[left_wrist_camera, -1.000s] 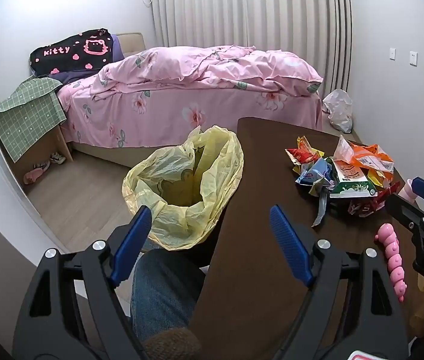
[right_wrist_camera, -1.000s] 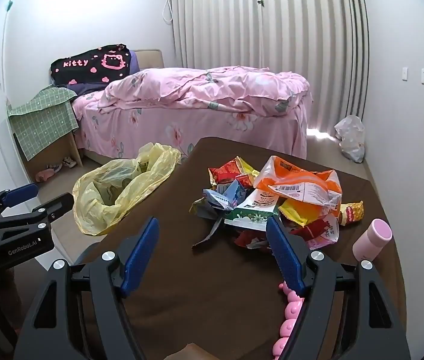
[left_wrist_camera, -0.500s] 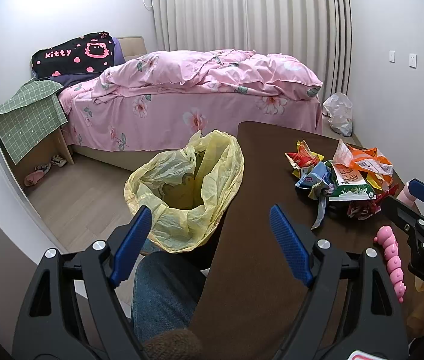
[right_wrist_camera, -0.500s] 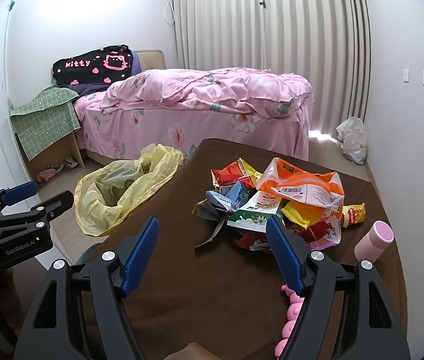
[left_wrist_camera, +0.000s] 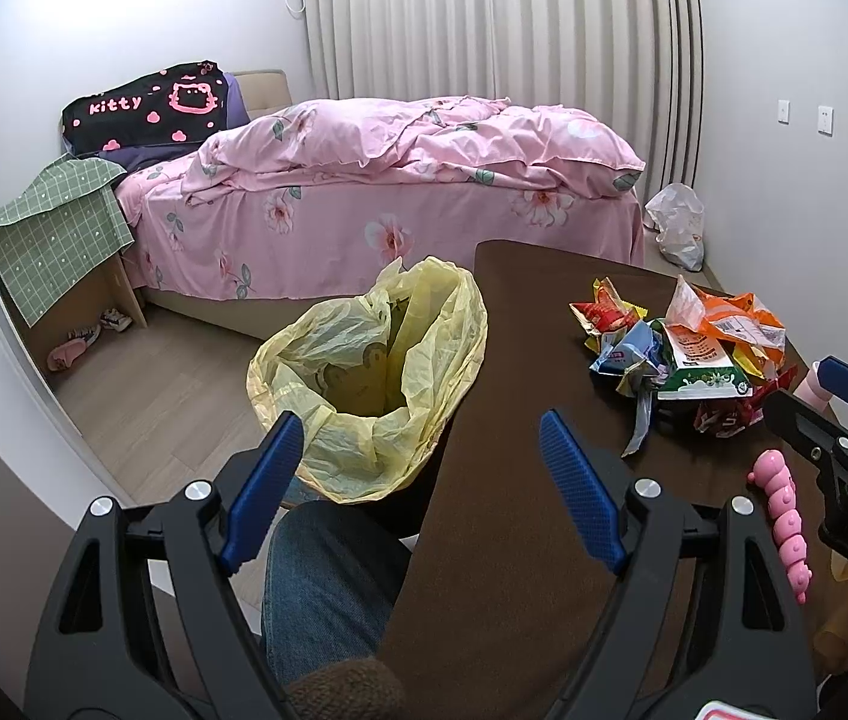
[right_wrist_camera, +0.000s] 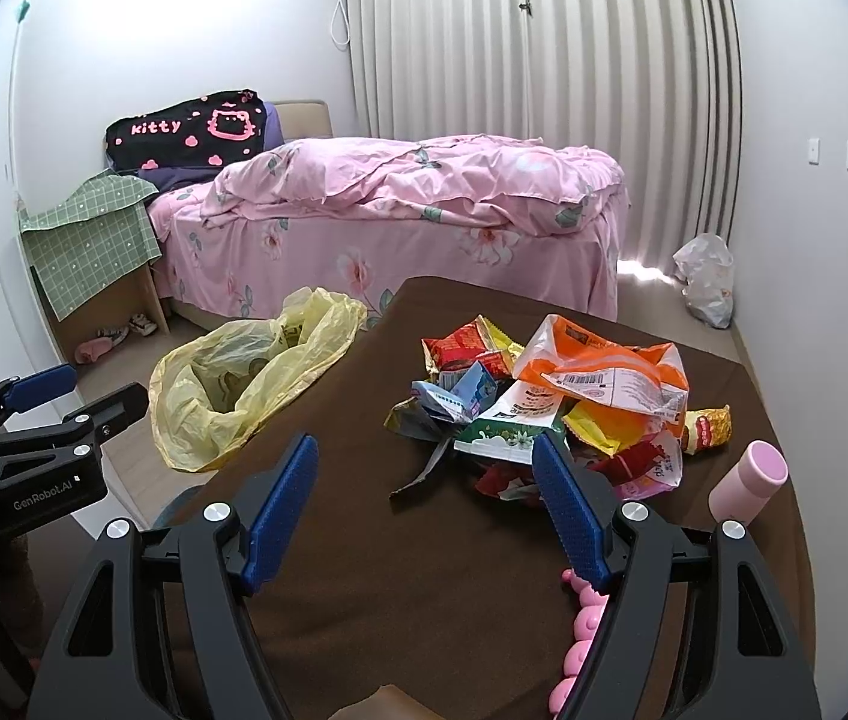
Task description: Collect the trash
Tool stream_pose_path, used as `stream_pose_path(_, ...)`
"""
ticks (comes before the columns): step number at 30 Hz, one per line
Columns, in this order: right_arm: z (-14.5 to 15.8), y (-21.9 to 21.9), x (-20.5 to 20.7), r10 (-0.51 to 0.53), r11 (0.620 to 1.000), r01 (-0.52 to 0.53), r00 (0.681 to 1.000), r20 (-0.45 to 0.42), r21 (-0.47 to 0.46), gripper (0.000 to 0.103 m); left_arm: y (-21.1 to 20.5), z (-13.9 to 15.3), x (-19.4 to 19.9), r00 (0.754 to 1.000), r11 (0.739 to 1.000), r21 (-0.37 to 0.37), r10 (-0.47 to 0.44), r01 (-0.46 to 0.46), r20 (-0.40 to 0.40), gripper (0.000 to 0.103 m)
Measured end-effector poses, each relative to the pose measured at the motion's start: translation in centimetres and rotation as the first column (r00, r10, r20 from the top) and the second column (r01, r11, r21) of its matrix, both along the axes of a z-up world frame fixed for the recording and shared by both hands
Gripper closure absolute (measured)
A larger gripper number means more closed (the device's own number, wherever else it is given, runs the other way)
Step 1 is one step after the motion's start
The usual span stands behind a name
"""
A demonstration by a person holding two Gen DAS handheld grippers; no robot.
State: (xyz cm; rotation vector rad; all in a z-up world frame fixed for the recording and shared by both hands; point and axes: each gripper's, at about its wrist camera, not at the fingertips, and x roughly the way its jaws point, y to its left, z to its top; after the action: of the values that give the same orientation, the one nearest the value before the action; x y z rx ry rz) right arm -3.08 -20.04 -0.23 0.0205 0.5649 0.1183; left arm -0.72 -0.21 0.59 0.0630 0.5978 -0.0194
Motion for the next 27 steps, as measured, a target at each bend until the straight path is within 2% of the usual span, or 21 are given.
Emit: stream_pose_path(27,0.09,0.01,-0.08,-0.002,1.000,0.002,1.000,0.002,-0.001,0.033,0.09,-0.07,0.02,1.000,1.000,-0.002,-0.001,0.001,-0.002,0.026)
